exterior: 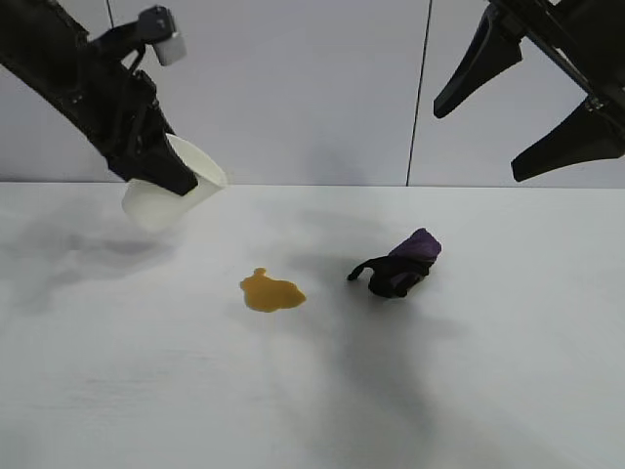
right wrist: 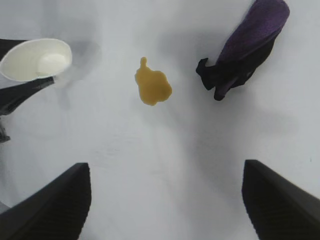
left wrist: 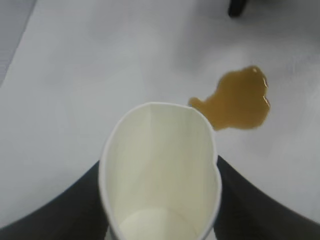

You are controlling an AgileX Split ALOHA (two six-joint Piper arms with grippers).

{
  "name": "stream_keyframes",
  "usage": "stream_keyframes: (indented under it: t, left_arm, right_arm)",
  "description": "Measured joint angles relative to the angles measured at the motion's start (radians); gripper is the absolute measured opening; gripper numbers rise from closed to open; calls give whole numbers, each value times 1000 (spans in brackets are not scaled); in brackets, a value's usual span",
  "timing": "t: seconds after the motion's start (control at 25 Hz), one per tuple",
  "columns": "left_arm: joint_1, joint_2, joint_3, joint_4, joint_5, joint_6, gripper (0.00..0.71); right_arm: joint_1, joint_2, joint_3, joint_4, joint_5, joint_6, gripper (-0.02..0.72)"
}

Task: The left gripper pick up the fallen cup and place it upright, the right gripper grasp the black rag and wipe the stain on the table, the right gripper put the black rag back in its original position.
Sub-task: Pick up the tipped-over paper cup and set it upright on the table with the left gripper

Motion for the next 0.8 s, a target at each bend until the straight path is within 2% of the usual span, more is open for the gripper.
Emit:
stream_keyframes:
  t: [0.16, 0.32, 0.8]
  left_arm:
    - [84, 0, 13, -243, 56, 128, 388]
    - [131, 0, 79, -418, 86, 289, 388]
    - [142, 0, 332, -752, 95, 735, 388]
  right_arm:
    - [0, 0, 0, 0, 0, 0, 568]
    - [0, 0, 0, 0, 0, 0, 568]
    - [0, 0, 0, 0, -7, 0, 568]
